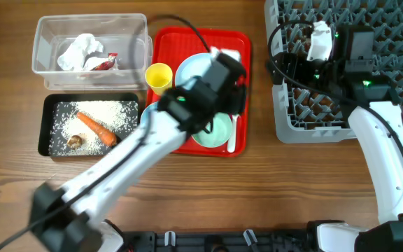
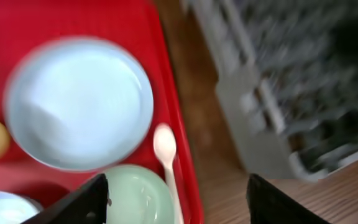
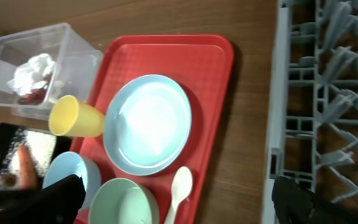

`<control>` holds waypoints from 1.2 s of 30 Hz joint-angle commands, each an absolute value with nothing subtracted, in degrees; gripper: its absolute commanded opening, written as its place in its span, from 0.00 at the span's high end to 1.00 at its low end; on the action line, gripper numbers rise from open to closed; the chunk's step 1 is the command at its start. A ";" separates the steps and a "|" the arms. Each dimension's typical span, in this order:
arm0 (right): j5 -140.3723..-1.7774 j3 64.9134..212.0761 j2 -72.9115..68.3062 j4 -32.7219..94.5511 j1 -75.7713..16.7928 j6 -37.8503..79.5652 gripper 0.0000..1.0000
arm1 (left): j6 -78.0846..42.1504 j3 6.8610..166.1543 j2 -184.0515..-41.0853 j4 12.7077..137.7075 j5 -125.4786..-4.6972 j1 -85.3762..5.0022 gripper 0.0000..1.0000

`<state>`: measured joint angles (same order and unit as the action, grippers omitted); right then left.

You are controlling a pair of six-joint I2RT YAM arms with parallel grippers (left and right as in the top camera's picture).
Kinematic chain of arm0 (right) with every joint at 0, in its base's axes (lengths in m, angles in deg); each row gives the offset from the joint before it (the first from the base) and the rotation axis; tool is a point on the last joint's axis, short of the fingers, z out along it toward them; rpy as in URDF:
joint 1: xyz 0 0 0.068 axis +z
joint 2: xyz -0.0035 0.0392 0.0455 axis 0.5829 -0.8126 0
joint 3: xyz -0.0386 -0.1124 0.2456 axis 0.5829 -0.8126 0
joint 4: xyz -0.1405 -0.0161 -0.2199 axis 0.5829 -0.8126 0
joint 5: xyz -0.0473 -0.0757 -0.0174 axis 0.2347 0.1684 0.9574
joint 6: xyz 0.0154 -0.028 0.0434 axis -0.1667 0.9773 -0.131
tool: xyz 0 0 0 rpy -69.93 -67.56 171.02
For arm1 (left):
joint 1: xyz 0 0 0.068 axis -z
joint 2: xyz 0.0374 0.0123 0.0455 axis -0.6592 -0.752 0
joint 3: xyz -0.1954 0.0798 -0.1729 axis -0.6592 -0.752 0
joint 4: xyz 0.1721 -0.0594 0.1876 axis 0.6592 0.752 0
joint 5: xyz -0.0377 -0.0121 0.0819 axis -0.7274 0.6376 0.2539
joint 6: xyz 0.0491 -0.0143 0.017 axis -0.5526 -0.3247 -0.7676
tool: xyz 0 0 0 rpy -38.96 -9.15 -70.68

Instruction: Sort waste into correct bins and load items into the dishwasher rack

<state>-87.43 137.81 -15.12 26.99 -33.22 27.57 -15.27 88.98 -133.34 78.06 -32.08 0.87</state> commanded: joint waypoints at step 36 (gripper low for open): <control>-81.95 137.24 -32.96 23.32 -14.27 39.74 0.17 | -7.18 90.27 -126.92 84.53 -30.53 -39.17 0.00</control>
